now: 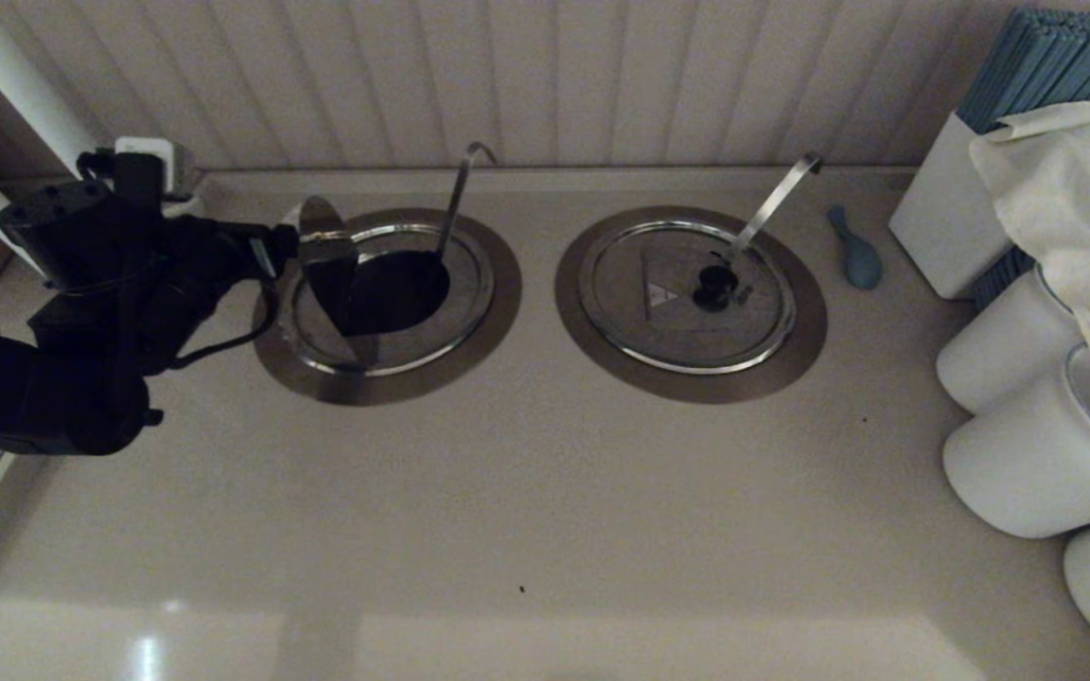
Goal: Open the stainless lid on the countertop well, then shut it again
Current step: Open the lid, then stir with a spoon
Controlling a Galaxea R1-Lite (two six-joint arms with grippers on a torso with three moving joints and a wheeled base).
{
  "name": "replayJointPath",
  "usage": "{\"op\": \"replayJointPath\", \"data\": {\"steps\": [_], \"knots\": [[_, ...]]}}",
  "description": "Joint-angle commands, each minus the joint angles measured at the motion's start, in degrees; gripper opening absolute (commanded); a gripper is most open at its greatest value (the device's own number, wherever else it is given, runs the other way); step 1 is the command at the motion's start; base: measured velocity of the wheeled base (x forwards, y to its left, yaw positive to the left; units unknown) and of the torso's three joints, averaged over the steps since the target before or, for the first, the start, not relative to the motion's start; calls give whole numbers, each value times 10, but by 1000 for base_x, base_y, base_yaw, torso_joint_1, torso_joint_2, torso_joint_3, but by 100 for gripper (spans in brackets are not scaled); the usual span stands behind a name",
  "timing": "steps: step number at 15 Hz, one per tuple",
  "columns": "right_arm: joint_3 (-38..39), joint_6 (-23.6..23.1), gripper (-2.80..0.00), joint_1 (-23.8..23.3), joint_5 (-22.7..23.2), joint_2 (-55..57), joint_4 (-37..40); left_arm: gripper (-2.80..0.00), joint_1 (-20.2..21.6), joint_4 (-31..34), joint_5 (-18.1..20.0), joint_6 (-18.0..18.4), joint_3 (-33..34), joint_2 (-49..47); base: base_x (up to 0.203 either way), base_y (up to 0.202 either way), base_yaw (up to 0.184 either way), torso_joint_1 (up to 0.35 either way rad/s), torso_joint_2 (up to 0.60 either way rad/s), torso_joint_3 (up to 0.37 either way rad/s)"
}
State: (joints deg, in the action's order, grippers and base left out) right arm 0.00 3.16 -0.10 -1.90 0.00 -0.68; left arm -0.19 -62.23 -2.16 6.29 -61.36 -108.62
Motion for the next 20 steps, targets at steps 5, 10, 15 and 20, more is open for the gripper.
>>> {"op": "replayJointPath", "data": {"steps": [5, 10, 15, 20], "knots": [[0, 0, -280, 0, 0, 1, 0, 0, 48, 16, 31, 6, -3, 56, 0, 0, 0, 0, 0, 0], [0, 0, -280, 0, 0, 1, 0, 0, 14, 25, 29, -29, -5, 69, 0, 0, 0, 0, 0, 0], [0, 0, -280, 0, 0, 0, 0, 0, -117, 132, 62, -110, 1, 76, 0, 0, 0, 0, 0, 0], [0, 0, -280, 0, 0, 0, 0, 0, -145, 136, 63, -96, -86, -19, 0, 0, 0, 0, 0, 0]]}}
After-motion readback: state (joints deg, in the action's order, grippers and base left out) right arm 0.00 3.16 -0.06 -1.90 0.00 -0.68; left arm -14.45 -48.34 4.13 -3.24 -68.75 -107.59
